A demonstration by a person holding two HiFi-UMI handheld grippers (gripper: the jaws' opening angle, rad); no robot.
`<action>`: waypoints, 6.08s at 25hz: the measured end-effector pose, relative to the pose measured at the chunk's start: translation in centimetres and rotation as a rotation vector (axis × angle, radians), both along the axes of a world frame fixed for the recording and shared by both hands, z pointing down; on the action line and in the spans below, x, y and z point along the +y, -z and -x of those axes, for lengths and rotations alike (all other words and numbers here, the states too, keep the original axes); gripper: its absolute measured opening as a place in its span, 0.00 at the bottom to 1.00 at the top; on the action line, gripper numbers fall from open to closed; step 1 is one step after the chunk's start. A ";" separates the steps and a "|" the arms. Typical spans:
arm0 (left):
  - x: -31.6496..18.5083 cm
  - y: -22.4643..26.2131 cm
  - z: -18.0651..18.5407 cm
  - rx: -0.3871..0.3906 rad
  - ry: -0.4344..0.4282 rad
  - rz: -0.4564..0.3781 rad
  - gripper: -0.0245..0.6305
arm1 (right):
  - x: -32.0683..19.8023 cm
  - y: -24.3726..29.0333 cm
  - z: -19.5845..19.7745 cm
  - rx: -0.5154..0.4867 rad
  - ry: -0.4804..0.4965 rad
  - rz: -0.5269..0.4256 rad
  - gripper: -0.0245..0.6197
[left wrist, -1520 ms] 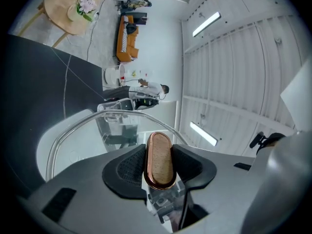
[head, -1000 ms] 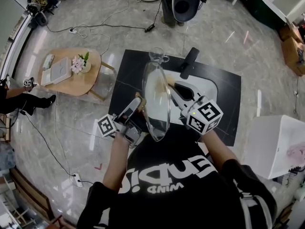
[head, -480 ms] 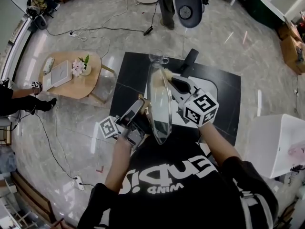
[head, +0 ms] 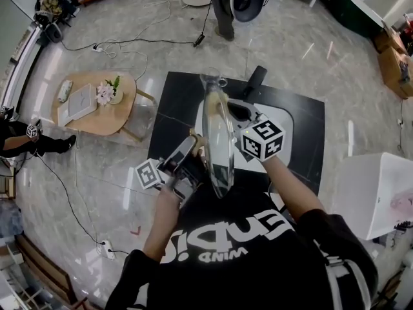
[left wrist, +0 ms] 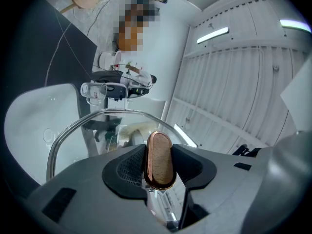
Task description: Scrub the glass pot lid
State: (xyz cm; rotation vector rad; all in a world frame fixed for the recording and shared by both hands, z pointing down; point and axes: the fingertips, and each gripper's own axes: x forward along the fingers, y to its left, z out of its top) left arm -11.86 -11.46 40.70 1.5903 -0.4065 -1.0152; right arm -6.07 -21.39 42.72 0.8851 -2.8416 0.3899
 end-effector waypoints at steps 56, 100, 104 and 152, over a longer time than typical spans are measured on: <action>-2.9 -1.1 4.1 0.038 0.141 0.036 0.31 | 14.4 -5.2 -0.2 0.120 0.452 0.296 0.10; -1.8 -0.2 0.8 0.056 0.041 0.023 0.31 | 1.6 0.4 0.8 -0.089 0.174 0.285 0.10; -1.7 -0.1 0.4 0.063 0.039 0.023 0.31 | 0.7 -2.4 0.9 -0.034 0.125 0.290 0.10; -1.7 -2.0 2.5 0.051 0.115 0.050 0.31 | 11.2 -0.3 -0.5 -0.081 0.341 0.424 0.10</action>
